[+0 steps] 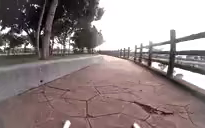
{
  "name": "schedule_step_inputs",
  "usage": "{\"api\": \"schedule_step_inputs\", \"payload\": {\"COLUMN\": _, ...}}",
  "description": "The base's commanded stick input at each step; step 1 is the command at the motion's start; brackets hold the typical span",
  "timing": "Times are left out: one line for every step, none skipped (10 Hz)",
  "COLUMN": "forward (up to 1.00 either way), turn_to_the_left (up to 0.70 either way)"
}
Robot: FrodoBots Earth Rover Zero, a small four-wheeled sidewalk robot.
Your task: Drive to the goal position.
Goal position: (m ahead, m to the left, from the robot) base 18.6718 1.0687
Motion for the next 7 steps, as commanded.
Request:
{"api": "schedule_step_inputs", "payload": {"forward": 1.00, "turn_to_the_left": -0.38}}
{"api": "schedule_step_inputs", "payload": {"forward": 1.00, "turn_to_the_left": -0.29}}
{"api": "schedule_step_inputs", "payload": {"forward": 1.00, "turn_to_the_left": -0.11}}
{"api": "schedule_step_inputs", "payload": {"forward": 1.00, "turn_to_the_left": 0.00}}
{"api": "schedule_step_inputs", "payload": {"forward": 1.00, "turn_to_the_left": 0.00}}
{"api": "schedule_step_inputs", "payload": {"forward": 1.00, "turn_to_the_left": 0.00}}
{"api": "schedule_step_inputs", "payload": {"forward": 1.00, "turn_to_the_left": 0.00}}
